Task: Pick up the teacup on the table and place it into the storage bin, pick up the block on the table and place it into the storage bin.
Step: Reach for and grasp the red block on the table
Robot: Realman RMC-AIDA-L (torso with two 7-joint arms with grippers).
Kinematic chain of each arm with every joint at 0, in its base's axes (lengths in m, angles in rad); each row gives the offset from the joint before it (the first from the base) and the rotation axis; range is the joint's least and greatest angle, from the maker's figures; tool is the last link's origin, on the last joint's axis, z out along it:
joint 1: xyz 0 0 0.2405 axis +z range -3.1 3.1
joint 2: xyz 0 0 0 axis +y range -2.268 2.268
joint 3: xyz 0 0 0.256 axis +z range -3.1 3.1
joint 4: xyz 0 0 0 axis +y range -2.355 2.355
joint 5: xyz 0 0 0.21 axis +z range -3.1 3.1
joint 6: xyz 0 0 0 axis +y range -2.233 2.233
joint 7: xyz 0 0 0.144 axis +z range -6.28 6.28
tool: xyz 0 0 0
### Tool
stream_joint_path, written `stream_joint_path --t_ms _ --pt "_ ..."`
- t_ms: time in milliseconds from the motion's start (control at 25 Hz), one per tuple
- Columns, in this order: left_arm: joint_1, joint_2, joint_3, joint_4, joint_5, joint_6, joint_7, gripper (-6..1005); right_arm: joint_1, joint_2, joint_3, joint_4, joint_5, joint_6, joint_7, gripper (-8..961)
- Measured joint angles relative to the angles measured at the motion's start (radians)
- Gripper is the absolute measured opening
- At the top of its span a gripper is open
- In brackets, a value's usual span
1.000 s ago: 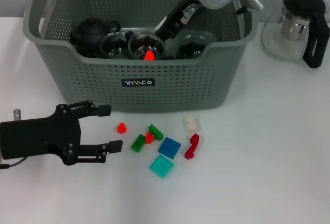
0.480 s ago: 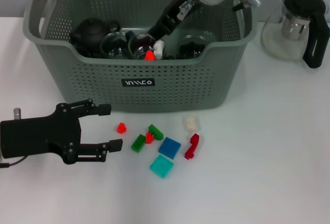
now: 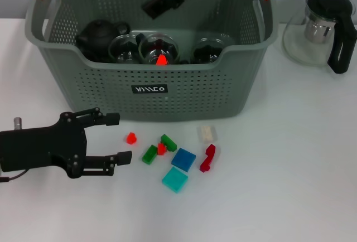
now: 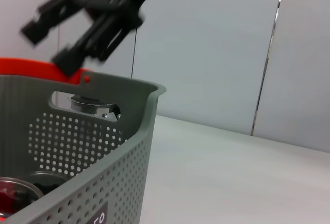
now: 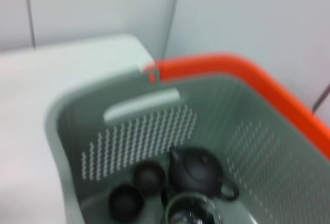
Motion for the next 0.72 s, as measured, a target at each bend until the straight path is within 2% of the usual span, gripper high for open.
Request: stream_joint_path --t_ms 160,320,520,720 --pt "0.001 0.0 0.0 -0.001 0.0 -0.001 0.0 873 -0.089 -0.002 0.007 -0.179 0.054 -0.053 -0.002 950" --pt "0.001 0.0 0.0 0.0 0.0 0.001 0.0 873 -0.156 -0.004 0.046 -0.299 0.15 -0.151 -0.035 949" --pt "0.001 0.0 0.0 0.001 0.0 0.003 0.0 873 -0.198 -0.005 0.148 -0.343 0.289 -0.361 -0.096 947" --pt "0.002 0.0 0.0 0.003 0.001 0.003 0.0 873 -0.226 -0.007 0.184 -0.34 0.308 -0.593 -0.155 945"
